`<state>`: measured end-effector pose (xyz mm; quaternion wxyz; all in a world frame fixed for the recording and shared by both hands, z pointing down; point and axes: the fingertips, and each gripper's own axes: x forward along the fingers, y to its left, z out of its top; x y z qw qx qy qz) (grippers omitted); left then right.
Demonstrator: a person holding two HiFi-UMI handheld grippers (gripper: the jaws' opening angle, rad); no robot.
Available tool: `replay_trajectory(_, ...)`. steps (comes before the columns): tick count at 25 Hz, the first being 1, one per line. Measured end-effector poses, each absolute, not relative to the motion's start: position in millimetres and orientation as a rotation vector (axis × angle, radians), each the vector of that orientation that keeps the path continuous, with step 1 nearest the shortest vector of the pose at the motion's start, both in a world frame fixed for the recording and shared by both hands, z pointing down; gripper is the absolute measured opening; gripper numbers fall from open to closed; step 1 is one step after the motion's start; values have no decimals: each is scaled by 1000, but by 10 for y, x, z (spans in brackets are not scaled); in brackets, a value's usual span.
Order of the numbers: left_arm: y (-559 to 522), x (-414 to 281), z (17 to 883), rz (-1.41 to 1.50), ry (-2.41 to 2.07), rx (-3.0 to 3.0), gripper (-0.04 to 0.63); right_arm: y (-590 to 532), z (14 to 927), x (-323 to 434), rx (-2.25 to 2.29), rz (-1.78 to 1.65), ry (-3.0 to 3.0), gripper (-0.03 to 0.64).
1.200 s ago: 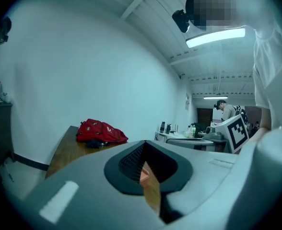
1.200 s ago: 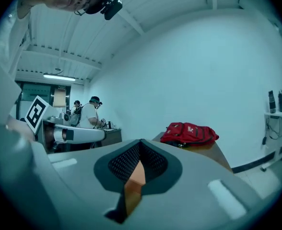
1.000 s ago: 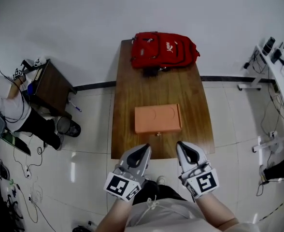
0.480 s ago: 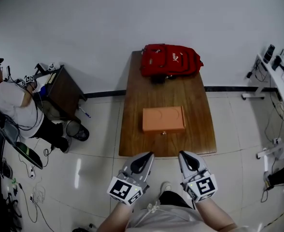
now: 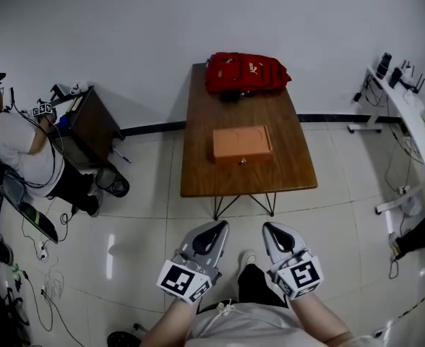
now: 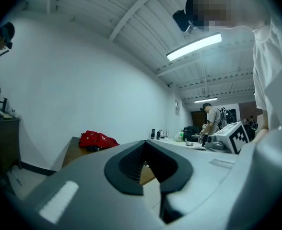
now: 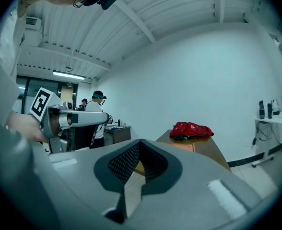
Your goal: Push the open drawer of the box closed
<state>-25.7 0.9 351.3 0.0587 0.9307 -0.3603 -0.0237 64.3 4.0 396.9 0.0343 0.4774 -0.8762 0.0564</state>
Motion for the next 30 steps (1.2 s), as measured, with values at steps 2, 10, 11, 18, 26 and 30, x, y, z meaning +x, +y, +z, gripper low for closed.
replay_trajectory(2,296,-318,3506,-52,-1072,2841,6,321,3961,557,1462,166,-2682,8)
replay_trajectory(10,1251,-510,3532,-58,-1047,2826,6,1270,3765,343,1469,106,-2653,8)
replay_trajectory(11,1333,-508,3550,-65,-1041,2813,6,1350,3746,308,1457,77,-2657,8)
replay_trajectory(18,1568,-389,3470,-110,-1072,2789,6,1500,3737,402,1476,232,-2706,8)
replay_trajectory(26,1391,-274,3358,-165,-1192,2738,6,1418,3585,552,1407,127,-2741,8)
replay_trajectory(30,1381,-113,3344,-149,-1176,2749,6,1411,3536,663,1403,84,-2734,8)
